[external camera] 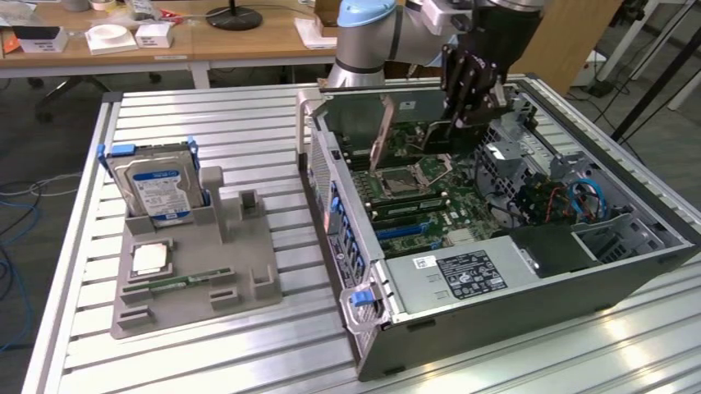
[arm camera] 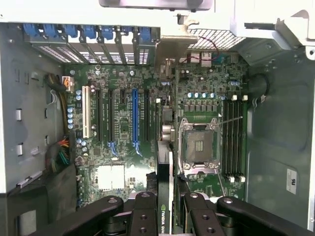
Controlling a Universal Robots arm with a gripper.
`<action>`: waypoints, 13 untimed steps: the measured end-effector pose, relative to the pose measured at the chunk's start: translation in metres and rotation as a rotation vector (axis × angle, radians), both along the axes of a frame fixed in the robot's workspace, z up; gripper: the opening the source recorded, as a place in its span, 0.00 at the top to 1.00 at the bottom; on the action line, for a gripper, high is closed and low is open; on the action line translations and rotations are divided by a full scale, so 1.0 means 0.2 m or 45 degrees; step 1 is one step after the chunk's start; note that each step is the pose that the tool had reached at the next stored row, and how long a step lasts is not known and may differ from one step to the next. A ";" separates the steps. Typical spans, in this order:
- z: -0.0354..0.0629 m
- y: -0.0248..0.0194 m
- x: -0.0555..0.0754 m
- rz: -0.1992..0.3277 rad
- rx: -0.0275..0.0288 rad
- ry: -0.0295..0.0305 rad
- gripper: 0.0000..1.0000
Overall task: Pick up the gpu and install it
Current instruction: 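Insert the gpu into the slot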
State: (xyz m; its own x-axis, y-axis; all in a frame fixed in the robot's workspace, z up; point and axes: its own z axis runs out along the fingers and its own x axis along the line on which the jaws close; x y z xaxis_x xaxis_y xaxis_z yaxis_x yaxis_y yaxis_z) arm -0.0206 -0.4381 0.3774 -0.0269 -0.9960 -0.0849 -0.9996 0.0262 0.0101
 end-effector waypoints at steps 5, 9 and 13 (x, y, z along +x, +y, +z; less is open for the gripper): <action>-0.045 0.000 0.00 0.000 0.0001 0.0000 0.74; -0.081 0.000 0.00 0.000 -0.0009 0.0001 0.74; -0.118 0.000 0.00 0.000 -0.0010 0.0001 0.74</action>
State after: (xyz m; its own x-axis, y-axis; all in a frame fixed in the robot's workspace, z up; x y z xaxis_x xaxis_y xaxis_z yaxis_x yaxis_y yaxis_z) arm -0.0211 -0.4381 0.3539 -0.0268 -0.9961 -0.0841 -0.9996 0.0261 0.0101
